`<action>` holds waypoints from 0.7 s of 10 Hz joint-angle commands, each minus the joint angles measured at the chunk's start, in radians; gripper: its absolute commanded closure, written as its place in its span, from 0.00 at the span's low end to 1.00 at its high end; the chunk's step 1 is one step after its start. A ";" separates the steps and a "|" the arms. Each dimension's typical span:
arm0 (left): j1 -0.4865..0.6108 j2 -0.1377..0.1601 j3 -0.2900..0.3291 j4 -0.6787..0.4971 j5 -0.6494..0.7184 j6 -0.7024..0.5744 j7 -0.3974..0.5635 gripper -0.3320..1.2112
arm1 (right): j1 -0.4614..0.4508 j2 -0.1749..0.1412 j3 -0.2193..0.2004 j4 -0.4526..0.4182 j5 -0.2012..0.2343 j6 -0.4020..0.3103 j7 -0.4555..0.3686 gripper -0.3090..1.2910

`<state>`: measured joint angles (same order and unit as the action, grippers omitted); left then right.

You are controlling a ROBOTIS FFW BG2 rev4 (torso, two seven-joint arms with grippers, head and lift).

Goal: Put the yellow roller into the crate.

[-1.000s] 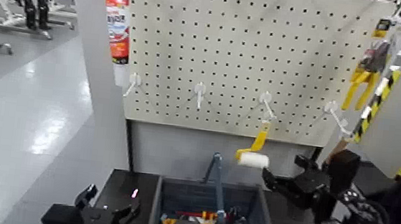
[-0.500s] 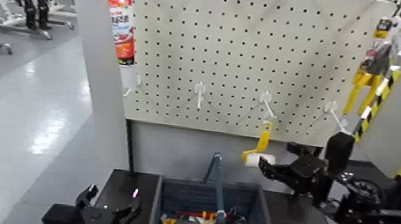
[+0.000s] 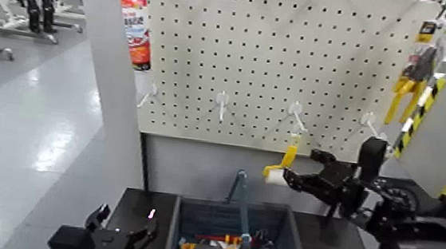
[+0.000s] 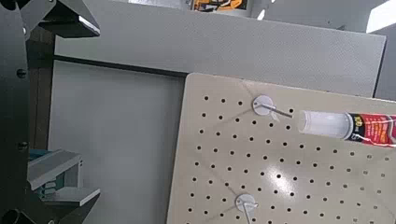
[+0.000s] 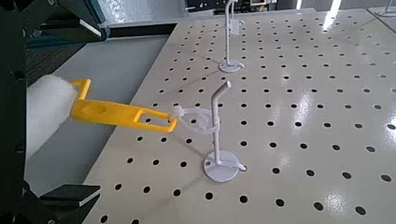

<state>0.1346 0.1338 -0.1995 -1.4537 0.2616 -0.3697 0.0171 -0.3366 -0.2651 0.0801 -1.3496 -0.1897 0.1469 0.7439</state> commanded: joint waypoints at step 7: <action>-0.003 -0.003 0.003 0.003 -0.001 -0.003 -0.002 0.28 | -0.051 0.001 0.061 0.056 -0.037 -0.026 -0.018 0.99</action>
<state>0.1319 0.1303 -0.1967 -1.4511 0.2612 -0.3723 0.0153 -0.3886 -0.2627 0.1397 -1.2912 -0.2302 0.1225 0.7258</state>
